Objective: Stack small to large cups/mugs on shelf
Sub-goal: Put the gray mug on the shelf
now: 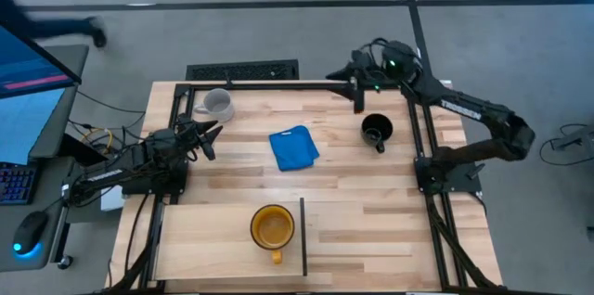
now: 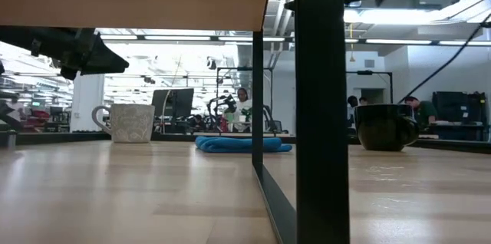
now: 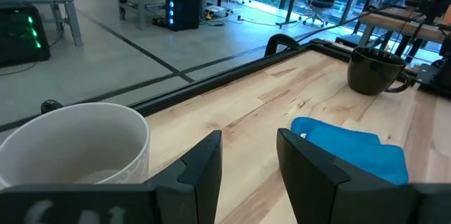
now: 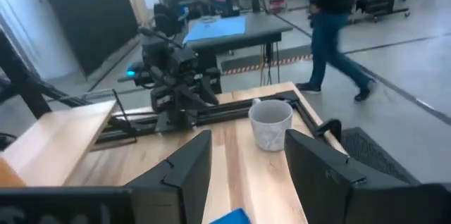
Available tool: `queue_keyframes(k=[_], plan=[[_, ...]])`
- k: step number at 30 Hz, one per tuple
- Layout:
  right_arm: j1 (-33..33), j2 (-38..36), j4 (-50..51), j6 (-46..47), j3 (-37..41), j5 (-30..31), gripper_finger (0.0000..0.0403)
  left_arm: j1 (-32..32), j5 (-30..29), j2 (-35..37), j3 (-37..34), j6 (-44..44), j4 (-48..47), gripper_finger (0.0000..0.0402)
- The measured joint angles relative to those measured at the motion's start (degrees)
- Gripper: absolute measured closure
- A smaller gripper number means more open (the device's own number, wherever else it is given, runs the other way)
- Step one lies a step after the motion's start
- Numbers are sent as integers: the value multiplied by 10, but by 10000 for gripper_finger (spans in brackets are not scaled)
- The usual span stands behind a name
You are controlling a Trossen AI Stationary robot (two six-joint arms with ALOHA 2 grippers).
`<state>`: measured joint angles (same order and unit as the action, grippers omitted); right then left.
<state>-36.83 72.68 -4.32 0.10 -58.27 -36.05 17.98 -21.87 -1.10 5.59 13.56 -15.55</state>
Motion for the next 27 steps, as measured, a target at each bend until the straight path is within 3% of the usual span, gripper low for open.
queue_keyframes(k=[8,18,27], plan=[[-4,-99,-120,62,152,14,200,0,-15,0,0,0,1,274],[-9,-193,-139,93,265,73,200,0,-31,0,-1,3,12,274],[-31,-316,-176,153,367,78,200,0,-56,0,-2,-4,28,274]])
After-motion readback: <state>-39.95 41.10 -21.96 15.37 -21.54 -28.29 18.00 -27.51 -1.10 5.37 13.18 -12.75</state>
